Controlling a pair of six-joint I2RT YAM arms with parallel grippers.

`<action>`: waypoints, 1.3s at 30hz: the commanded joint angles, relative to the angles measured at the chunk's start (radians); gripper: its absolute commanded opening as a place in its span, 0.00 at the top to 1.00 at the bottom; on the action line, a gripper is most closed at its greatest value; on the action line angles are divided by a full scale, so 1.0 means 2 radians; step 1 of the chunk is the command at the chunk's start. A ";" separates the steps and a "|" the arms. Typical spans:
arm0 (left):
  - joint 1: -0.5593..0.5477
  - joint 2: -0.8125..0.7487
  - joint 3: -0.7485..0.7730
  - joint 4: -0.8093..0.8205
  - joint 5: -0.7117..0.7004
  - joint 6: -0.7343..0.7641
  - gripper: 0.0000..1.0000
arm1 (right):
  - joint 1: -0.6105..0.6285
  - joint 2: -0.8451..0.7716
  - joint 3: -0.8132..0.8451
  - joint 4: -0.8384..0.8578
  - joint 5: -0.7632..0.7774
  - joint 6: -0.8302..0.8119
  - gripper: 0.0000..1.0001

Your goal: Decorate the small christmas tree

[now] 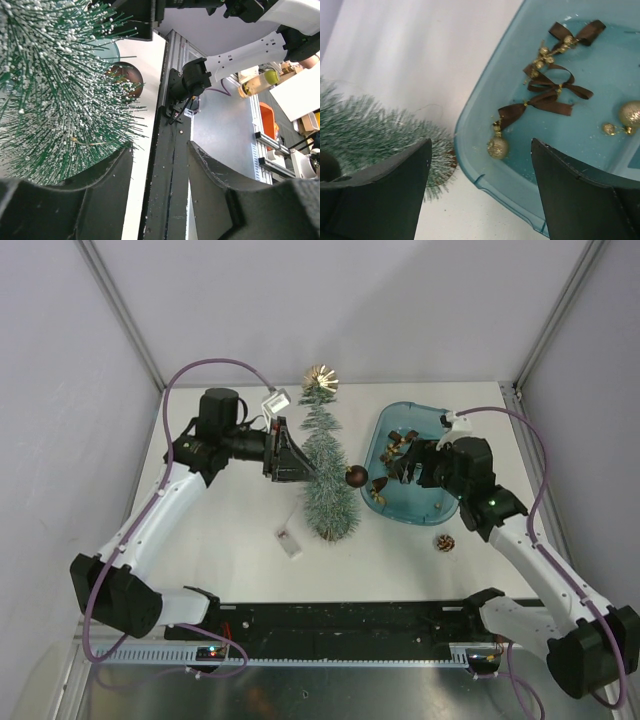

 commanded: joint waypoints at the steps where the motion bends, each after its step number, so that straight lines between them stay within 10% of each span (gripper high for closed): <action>1: -0.004 -0.022 0.020 -0.010 0.012 0.004 0.46 | -0.006 0.022 0.019 0.000 0.054 -0.005 0.16; 13: -0.004 -0.050 0.017 -0.062 0.018 0.032 0.26 | -0.034 0.090 0.019 0.005 0.109 0.026 0.16; 18: -0.004 -0.057 0.030 -0.099 0.014 0.054 0.03 | -0.034 0.096 0.014 0.014 0.107 0.034 0.17; 39: 0.068 -0.074 0.051 -0.247 -0.135 0.190 0.00 | -0.034 0.086 0.000 0.020 0.113 0.037 0.16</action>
